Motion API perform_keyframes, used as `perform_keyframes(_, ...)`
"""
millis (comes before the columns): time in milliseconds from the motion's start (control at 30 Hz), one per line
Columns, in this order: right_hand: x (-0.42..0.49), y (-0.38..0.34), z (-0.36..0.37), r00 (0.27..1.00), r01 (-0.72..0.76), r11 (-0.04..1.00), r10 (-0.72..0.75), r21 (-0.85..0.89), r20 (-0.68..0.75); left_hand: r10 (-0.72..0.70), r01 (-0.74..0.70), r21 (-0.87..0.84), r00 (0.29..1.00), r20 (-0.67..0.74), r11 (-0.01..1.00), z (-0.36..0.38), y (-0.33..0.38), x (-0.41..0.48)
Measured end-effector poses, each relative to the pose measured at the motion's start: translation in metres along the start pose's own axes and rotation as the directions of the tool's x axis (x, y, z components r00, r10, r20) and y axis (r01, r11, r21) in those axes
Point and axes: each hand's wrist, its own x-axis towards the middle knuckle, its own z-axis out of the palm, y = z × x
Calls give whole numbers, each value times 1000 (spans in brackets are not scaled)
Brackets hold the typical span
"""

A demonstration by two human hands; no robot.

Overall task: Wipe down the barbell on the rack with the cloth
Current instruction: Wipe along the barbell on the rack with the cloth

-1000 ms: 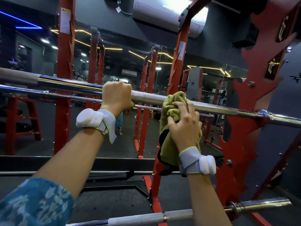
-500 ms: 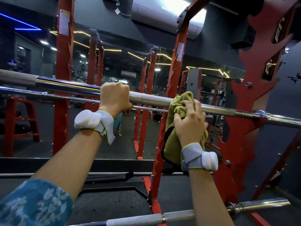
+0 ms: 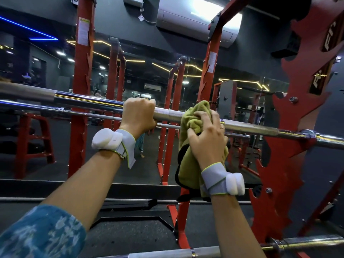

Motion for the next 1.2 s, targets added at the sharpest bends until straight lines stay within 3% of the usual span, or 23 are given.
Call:
perform_keyframes(133,6,-22,6,999,-33,993,33,-111,-6,130,-126,35,973,-190,991,13,-4,-10)
perform_keyframes(267,-2,-51,21,993,111,985,-114,-129,-19,82,-72,89,990,-119,993,10,3,2)
perform_keyframes(433,-16,-43,31,971,219,972,-225,-80,-78,30,-35,33,991,133,999,1,4,16)
perform_keyframes(633,-6,-24,26,991,-21,999,16,-35,-131,-21,55,-68,906,424,996,-16,3,29)
perform_keyframes(700,-7,-31,28,990,12,999,-17,-33,-139,-20,68,-81,874,486,994,-18,1,32)
perform_keyframes(767,-13,-35,33,981,134,988,-143,-74,-129,-1,26,-53,909,417,998,-16,1,30)
perform_keyframes(833,-22,-34,38,965,220,970,-232,-100,-122,31,-32,-1,966,258,999,-9,3,22)
perform_keyframes(933,-28,-22,40,963,216,970,-230,-109,-138,156,-157,4,986,66,988,-3,17,8)
perform_keyframes(1100,-12,-11,27,985,-17,996,2,-84,-174,142,-141,-23,987,69,990,2,50,5)
perform_keyframes(1200,-7,-11,26,986,51,994,-66,-101,-153,94,-96,28,994,61,995,-2,54,16)
